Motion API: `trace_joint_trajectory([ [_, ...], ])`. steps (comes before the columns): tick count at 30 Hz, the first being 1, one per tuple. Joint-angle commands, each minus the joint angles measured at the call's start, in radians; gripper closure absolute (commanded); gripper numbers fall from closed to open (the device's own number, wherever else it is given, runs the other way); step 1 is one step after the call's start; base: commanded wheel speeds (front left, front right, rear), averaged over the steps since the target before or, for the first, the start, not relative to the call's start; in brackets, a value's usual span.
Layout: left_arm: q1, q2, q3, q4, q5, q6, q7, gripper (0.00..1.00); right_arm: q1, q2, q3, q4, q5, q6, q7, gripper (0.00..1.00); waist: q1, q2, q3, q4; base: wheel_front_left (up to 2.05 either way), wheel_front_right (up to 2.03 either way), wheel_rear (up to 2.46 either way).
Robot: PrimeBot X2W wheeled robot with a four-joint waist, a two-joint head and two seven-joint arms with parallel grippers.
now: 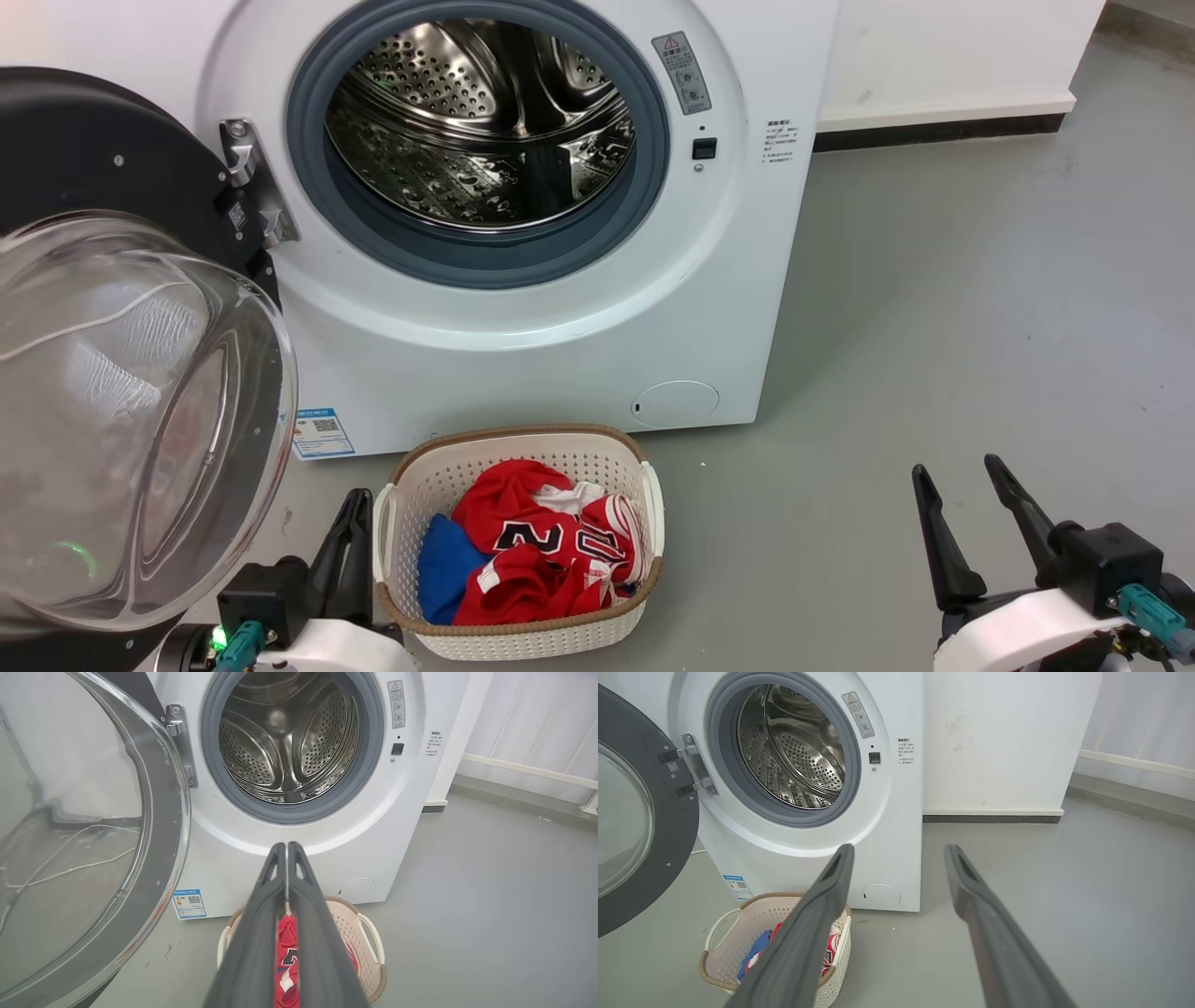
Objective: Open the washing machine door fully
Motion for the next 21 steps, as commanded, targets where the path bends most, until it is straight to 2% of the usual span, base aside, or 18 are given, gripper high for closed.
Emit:
trace_joint_trajectory([
  [1, 0.002, -0.007, 0.008, -0.006, 0.01, 0.004, -0.006, 0.29, -0.01, -0.006, 0.003, 0.004, 0.005, 0.0, -0.005, 0.0, 0.0, -0.0001, -0.001, 0.006, 0.0, 0.0, 0.0],
  [2, 0.003, -0.01, 0.013, -0.008, 0.011, 0.005, -0.007, 0.0, -0.011, -0.007, 0.004, 0.005, 0.005, 0.0, -0.006, 0.0, 0.0, -0.0001, -0.001, 0.009, 0.0, 0.0, 0.0],
  [21, 0.023, -0.043, 0.079, -0.017, 0.051, -0.03, -0.005, 0.0, -0.015, -0.008, 0.011, 0.023, 0.014, 0.0, -0.019, 0.0, 0.0, -0.0001, 0.004, 0.033, 0.0, 0.0, 0.0],
])
